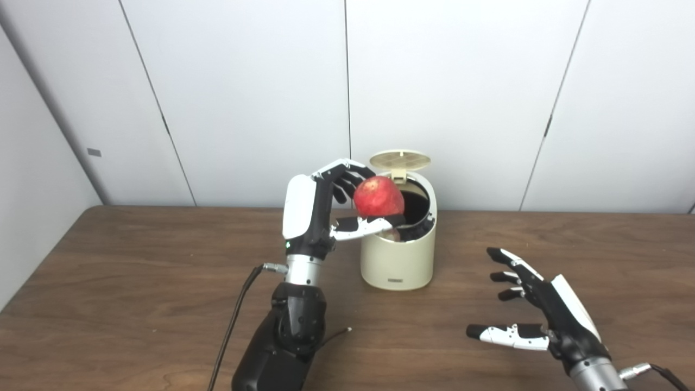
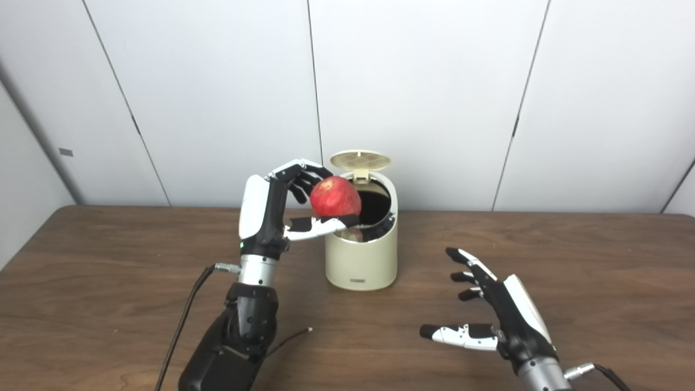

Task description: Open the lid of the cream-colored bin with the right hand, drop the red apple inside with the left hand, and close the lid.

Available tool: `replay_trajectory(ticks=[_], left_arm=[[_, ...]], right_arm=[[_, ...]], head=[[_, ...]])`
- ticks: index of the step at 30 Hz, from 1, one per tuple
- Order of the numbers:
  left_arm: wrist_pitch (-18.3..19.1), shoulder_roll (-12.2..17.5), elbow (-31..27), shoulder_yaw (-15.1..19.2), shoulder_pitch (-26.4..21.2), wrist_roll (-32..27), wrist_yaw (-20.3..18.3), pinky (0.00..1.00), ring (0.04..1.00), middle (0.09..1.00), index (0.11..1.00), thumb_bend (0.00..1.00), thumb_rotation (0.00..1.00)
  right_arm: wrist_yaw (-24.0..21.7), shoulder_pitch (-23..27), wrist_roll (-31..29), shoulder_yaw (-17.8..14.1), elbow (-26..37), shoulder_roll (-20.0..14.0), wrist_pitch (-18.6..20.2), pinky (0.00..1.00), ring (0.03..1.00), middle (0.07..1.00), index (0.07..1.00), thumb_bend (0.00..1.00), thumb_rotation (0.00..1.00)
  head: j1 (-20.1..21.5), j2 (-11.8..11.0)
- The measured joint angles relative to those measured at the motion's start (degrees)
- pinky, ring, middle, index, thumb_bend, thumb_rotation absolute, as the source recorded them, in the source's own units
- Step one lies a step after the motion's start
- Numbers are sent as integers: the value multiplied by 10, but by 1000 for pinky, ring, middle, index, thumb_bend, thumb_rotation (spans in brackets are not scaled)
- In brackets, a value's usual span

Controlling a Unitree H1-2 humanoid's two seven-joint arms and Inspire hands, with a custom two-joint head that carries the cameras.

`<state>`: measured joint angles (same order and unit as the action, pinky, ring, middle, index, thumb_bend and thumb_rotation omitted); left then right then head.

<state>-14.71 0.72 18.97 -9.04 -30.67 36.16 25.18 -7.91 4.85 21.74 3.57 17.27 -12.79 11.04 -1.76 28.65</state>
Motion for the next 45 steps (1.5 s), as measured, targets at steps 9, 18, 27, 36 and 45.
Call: replay_trajectory(ticks=[9,18,27,36,45], left_arm=[[-26,-2,76,-2,-33,-5,38,299,404,446,498,525,0],[-44,-7,134,-3,-54,-11,63,315,415,447,503,525,0],[-39,12,133,-20,-69,-29,14,563,635,641,706,938,244],[-32,15,121,-26,-65,-36,5,578,645,652,718,962,283],[-17,20,93,-28,-54,-36,-11,568,642,649,711,969,304]], right_arm=[[0,-1,0,3,6,1,2,656,798,903,883,689,273],[0,-1,-1,4,6,4,3,633,791,900,889,688,273],[0,-2,0,4,7,3,3,635,785,905,889,667,264],[0,-5,-1,4,7,3,2,632,783,905,871,649,228],[0,-5,-1,5,6,3,1,625,775,904,863,643,221]], head=[[4,0],[10,1],[8,2],[0,-1],[-8,0]])
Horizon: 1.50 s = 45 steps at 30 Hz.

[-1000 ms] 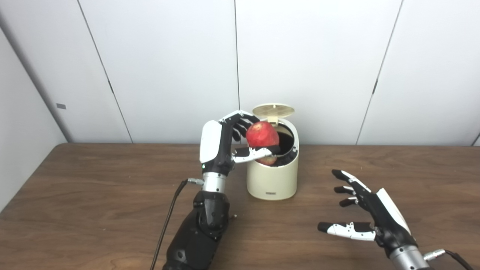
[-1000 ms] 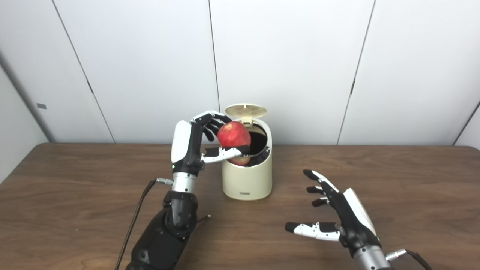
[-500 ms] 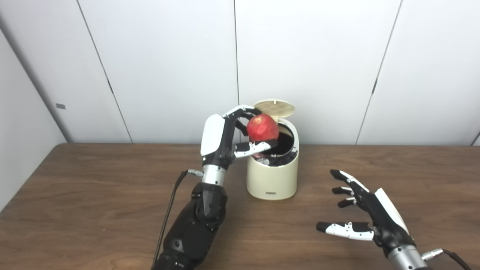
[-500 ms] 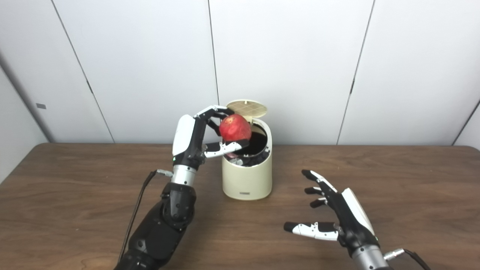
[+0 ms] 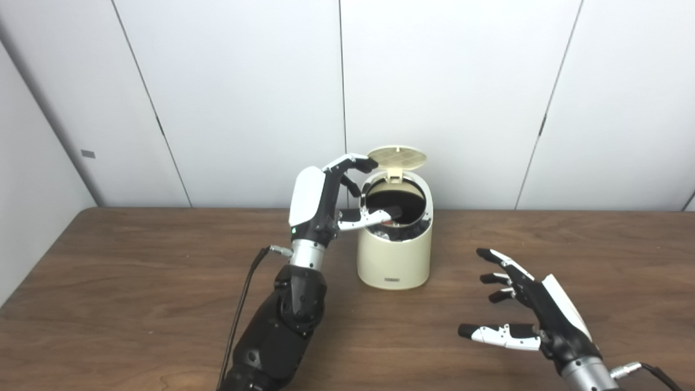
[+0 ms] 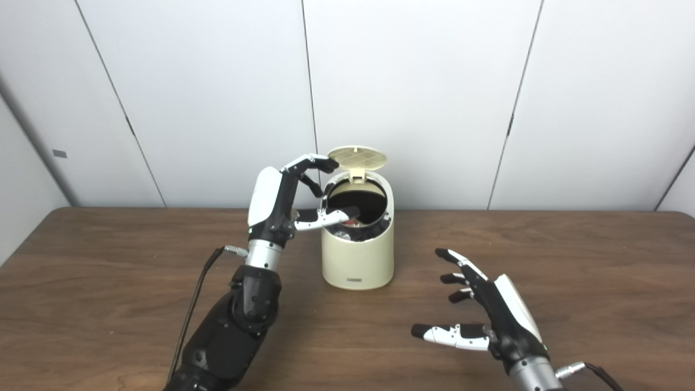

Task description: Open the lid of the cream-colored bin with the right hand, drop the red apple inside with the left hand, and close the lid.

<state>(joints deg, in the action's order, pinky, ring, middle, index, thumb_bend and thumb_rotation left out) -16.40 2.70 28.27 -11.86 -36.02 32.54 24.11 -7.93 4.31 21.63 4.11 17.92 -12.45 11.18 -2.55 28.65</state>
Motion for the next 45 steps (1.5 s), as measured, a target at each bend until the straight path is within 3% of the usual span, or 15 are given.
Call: replay_trajectory(ticks=[4,6,8,13,19,25,27,30,36,45], left_arm=[[2,0,-10,1,10,0,-1,543,628,644,691,934,278],[2,0,-16,3,14,0,0,521,615,637,679,880,263],[-1,0,-24,6,21,-1,3,477,580,619,658,746,216],[-19,-4,-47,30,50,-35,2,426,549,602,629,653,148],[-34,-4,-123,80,82,-143,-28,474,603,652,675,610,108],[-39,4,-186,129,111,-250,-76,559,684,729,751,681,269],[-35,9,-190,142,121,-266,-87,570,686,730,751,683,228],[-24,15,-201,154,145,-290,-107,562,693,740,754,705,242],[-2,18,-208,162,196,-336,-154,555,697,755,775,723,209],[-3,13,-199,166,246,-338,-174,586,698,755,772,632,92]], right_arm=[[0,0,-1,0,-1,0,-1,635,781,907,861,638,217],[0,0,-2,0,-1,0,-2,643,785,909,858,635,216],[0,0,-3,0,-1,0,-2,631,781,908,863,634,221],[0,0,-3,0,-4,0,-2,619,773,907,869,636,210],[0,0,-9,-1,-11,0,-7,630,769,904,855,632,190],[0,0,-11,0,-17,-1,-8,643,774,913,854,629,176],[0,0,-12,0,-17,-1,-8,643,773,914,852,625,169],[0,0,-14,-1,-18,-2,-10,642,771,912,847,622,167],[0,0,-20,-1,-22,-5,-18,630,775,907,861,630,169],[0,8,-28,-3,-35,-5,-28,615,777,907,868,637,191]], head=[[-4,0],[-5,-1],[-6,-2],[-11,-5],[-16,-4],[-19,-1],[-21,0],[-26,2],[-33,1],[-24,-6]])
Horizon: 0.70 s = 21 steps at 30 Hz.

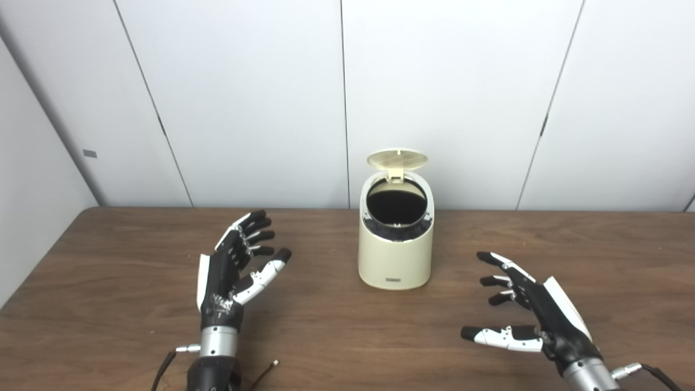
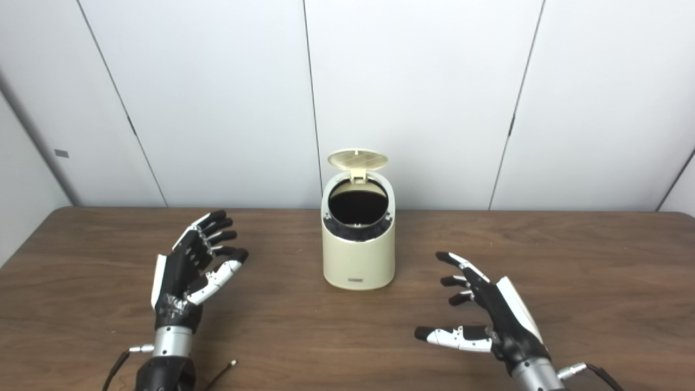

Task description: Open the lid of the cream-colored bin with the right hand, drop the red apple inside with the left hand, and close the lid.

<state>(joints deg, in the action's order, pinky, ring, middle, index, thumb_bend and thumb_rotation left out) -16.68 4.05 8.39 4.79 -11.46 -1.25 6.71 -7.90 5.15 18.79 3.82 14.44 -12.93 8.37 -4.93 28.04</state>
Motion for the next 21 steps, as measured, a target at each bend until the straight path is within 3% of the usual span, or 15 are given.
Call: replay_trajectory(ticks=[5,13,18,21], left_arm=[[-2,-2,18,-3,5,15,-2,544,670,725,741,609,51],[-3,-4,33,-2,5,6,-10,513,628,690,721,594,0],[-5,-3,45,-2,1,5,-15,515,620,681,714,600,0],[-12,-3,53,-2,-3,5,-20,539,629,680,707,605,0]], right_arm=[[0,17,0,0,-2,0,0,636,777,896,859,633,148],[5,88,18,1,-4,0,1,699,818,888,869,670,348],[7,161,34,2,-18,1,3,794,876,898,881,727,486],[7,205,53,13,-35,-1,5,810,897,911,897,730,516]], head=[[11,-6],[34,-23],[34,-23],[43,-27]])
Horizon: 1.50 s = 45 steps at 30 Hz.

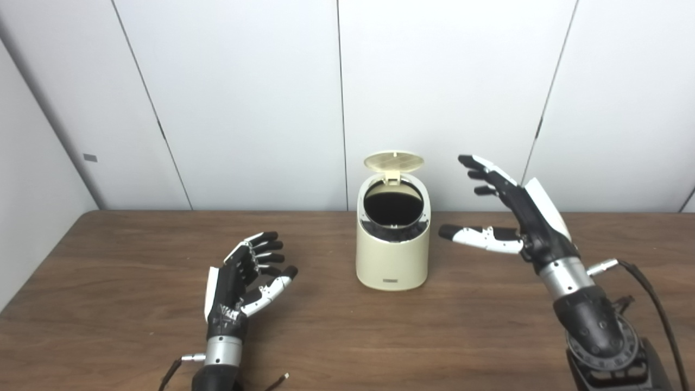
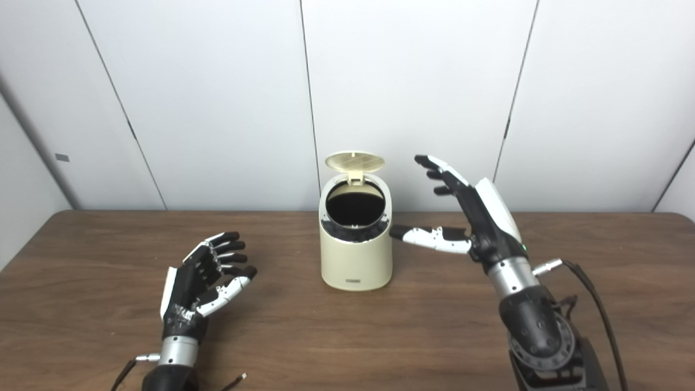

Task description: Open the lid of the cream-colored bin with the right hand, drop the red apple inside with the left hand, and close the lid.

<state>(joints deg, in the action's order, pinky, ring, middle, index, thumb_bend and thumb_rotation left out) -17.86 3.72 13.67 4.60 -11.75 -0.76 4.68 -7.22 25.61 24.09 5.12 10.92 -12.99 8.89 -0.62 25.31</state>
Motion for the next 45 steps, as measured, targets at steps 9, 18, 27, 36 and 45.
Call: replay_trajectory(ticks=[9,18,27,36,45], left_arm=[[-14,-2,9,0,-6,11,4,591,649,678,702,612,0],[-14,-1,9,-1,-6,21,8,608,650,677,716,628,1],[-14,-1,9,-2,-6,22,5,583,642,672,710,635,11],[-12,-1,8,-3,-6,28,5,619,655,677,710,629,18],[-12,-2,8,-4,-6,46,13,593,642,677,717,623,0]], right_arm=[[-46,115,53,48,-36,-15,63,715,901,930,909,703,557],[-113,162,129,111,-65,-43,110,872,995,954,946,791,593],[-138,194,164,166,-93,-65,75,917,998,903,897,822,647],[-150,198,207,192,-92,-94,-5,1000,1000,872,863,825,648],[-153,194,246,191,-61,-97,-51,1000,1000,837,847,762,650]], head=[[-1,-1],[-2,-1],[-5,2],[-11,8],[-11,18]])
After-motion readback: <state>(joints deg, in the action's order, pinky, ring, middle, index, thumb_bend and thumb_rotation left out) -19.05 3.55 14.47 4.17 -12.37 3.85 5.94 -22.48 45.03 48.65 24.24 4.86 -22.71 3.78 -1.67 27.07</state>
